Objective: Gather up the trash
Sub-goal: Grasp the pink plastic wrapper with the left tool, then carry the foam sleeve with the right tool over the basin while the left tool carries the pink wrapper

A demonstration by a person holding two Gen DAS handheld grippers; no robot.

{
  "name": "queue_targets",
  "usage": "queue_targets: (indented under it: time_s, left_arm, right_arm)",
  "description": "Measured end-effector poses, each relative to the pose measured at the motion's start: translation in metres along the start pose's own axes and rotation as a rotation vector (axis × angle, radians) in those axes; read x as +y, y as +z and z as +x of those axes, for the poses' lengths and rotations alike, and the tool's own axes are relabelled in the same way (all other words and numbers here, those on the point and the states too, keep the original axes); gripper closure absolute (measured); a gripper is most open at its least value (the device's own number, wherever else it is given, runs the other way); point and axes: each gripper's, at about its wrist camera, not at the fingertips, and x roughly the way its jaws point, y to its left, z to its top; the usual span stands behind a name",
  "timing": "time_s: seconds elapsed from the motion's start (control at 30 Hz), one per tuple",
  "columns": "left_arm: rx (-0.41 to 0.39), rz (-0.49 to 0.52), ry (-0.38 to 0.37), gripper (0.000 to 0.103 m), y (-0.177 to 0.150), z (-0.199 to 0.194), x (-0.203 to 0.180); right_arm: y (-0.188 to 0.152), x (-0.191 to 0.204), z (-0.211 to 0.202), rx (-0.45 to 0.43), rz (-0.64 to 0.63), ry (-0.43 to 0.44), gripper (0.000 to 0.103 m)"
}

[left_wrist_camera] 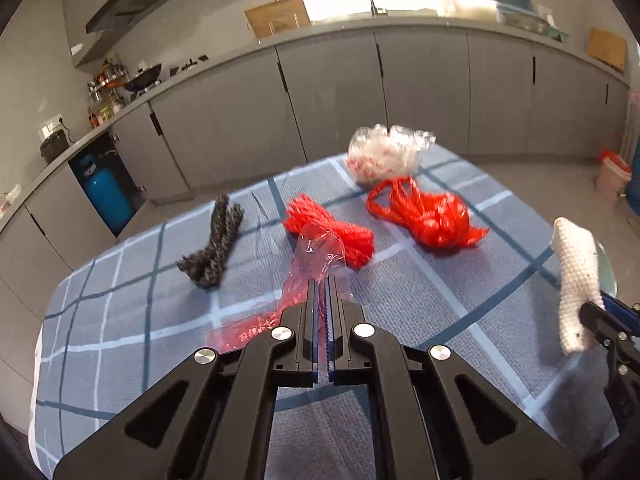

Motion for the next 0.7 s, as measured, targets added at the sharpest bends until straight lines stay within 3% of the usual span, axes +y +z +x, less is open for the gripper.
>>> queue_targets:
  time_s: [0.27,0.7]
  left_arm:
    - [-0.087,-0.002,-0.037,0.099,0.024,-0.027,-0.003]
    - [-0.183,0.071,-0.198,0.099,0.063,-0.046,-0.076]
  right_arm:
    - [0.009,-0.011,-0.015,-0.043,0.016,-0.020,0.088]
    - [0.017,-0.075,-0.038,-0.098,0.088,-0.144,0.088]
